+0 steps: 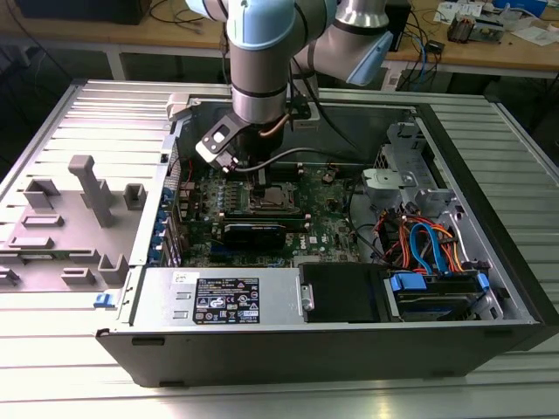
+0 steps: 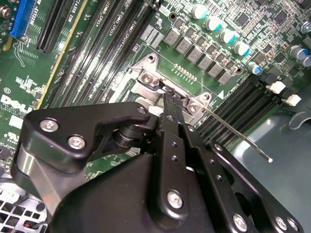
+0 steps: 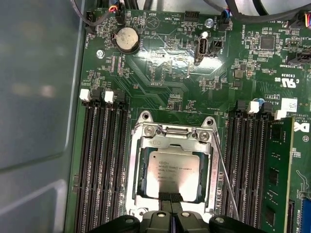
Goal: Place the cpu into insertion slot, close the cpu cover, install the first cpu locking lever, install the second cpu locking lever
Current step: 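Close the cpu cover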
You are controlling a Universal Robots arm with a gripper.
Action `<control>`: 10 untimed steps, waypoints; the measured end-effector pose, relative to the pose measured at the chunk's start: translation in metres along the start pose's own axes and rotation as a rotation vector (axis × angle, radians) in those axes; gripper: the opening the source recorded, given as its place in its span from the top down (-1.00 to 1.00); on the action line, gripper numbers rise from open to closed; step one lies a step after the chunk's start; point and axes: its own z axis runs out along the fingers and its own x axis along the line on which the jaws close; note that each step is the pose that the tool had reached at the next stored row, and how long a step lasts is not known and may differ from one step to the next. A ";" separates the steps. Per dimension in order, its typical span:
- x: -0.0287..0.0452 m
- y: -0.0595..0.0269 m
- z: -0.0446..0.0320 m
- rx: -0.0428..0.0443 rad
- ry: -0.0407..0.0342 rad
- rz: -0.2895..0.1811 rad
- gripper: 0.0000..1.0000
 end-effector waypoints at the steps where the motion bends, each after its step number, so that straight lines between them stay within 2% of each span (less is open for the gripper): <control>1: 0.0000 0.0000 -0.0012 0.0000 -0.0001 0.000 0.79; 5: -0.0002 0.0030 -0.0026 0.0001 -0.0008 0.000 0.79; 7: -0.0006 0.0081 -0.0024 0.0000 -0.0007 0.000 0.79; 10: -0.0017 0.0207 -0.0023 0.0000 -0.0010 0.000 0.79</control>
